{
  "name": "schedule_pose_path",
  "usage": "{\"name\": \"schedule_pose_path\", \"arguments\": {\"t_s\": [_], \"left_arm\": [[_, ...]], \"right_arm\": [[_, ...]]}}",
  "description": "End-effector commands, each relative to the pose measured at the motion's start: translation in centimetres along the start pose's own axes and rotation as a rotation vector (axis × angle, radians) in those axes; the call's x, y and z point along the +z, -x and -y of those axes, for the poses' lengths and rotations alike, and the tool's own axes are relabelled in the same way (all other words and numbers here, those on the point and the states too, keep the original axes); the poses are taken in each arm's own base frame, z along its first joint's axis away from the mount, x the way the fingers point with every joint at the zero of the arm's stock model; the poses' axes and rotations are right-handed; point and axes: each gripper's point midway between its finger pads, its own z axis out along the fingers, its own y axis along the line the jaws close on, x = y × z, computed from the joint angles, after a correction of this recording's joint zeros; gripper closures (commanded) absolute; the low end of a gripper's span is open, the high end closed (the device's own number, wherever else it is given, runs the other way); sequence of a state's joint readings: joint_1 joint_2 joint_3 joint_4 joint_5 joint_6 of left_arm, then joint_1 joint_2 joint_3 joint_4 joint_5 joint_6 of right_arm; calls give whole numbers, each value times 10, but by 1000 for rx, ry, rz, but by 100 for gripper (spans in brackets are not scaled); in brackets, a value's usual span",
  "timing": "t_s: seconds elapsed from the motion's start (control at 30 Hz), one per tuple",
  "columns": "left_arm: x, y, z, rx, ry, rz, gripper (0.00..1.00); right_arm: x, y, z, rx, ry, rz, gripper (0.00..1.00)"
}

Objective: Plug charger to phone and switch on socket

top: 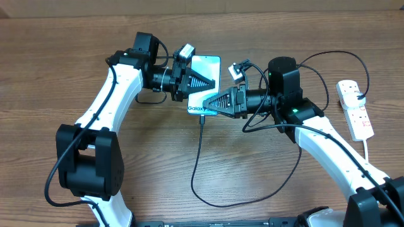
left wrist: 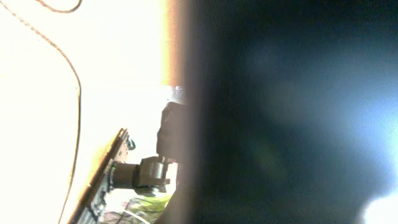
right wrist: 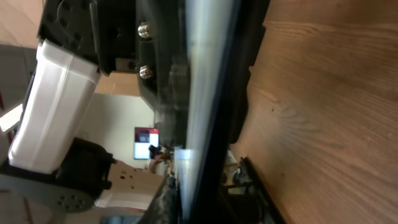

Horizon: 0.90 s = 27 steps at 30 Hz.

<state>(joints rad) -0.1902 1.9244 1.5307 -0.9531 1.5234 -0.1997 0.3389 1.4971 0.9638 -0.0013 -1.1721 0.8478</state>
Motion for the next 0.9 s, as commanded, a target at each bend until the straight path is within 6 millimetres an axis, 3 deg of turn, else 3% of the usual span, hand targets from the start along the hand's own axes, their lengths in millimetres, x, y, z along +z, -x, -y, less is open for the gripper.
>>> {"name": "schedule_pose_path", "arguments": {"t_s": [0.0,0.17,0.27,0.37,0.53,0.73,0.87], "left_arm": [[0,-1,1,-18,15,3,94],[0,-1,-1,-13,24,5,41],[-2,2,-14,-14,98,23,29],[-11,9,-37,-24,236,65,10],[-33,19,-69,-94,424,146,7],[-50,24,-80,-112,488,191,6],[-58,25,-91,-124,564,209,0]], "right_arm": [[-1,2,-16,-88,26,-1,96],[-1,2,-16,-88,26,-2,96],[-2,3,-15,-88,25,1,96],[-2,3,-13,-78,16,7,96],[-3,6,11,-34,-83,51,96],[-25,8,89,80,-467,183,96],[-43,4,118,87,-642,215,96]]}}
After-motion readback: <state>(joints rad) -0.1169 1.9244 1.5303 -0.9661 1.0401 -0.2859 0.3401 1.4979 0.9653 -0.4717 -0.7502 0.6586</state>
